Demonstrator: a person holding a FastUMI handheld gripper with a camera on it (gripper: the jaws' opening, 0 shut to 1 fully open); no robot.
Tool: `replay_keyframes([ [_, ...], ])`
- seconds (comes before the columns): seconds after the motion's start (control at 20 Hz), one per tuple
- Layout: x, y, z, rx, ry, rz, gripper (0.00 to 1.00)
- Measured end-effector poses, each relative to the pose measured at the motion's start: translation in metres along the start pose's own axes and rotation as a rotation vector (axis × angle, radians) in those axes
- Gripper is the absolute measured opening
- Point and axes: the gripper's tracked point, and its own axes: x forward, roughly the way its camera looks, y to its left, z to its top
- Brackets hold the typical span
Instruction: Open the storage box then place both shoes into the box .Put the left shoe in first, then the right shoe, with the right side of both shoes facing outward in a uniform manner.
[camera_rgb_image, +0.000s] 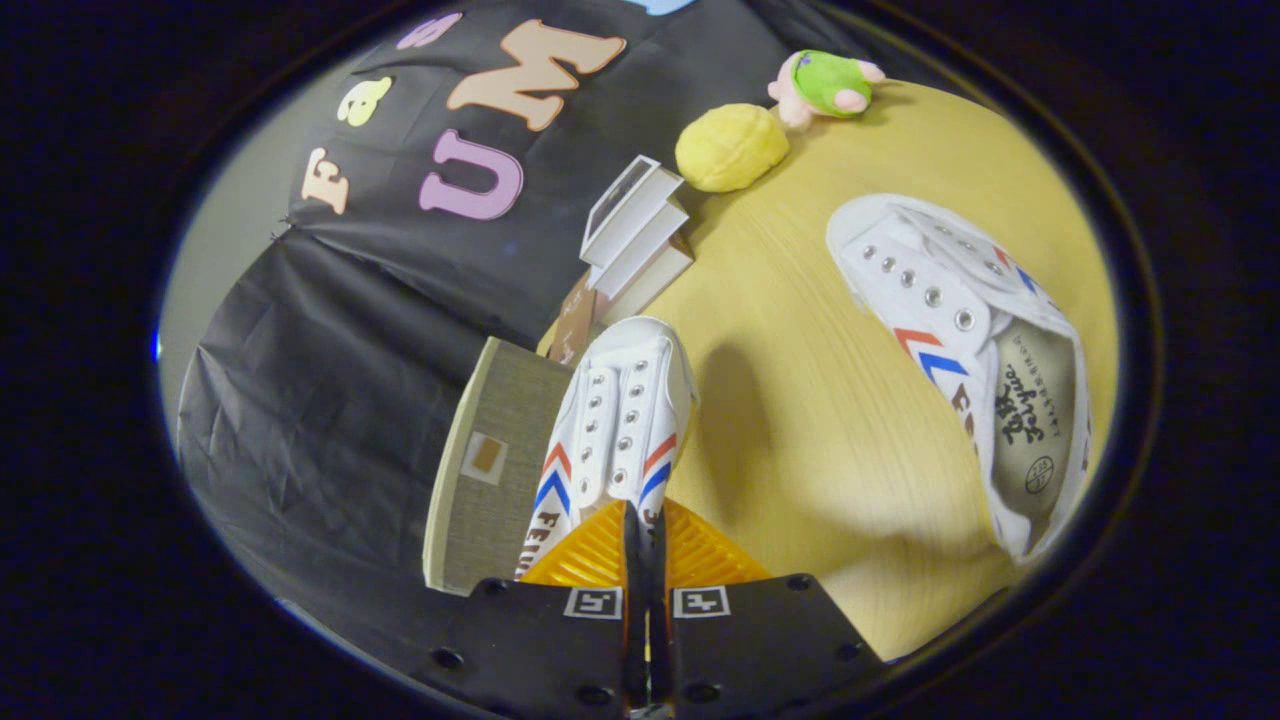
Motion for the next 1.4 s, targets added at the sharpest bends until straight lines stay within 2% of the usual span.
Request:
replay_keyframes([
  [0.45,-0.030,0.080,0.000,-0.037,-0.042,0.164,0.05],
  [0.9,0.004,0.183,-0.036,-0.109,0.068,0.269,0.04],
  [1.1,0.040,0.200,-0.058,-0.105,0.135,0.238,0.04],
  [1.4,0.086,0.192,-0.061,-0.042,0.158,0.093,0.05],
])
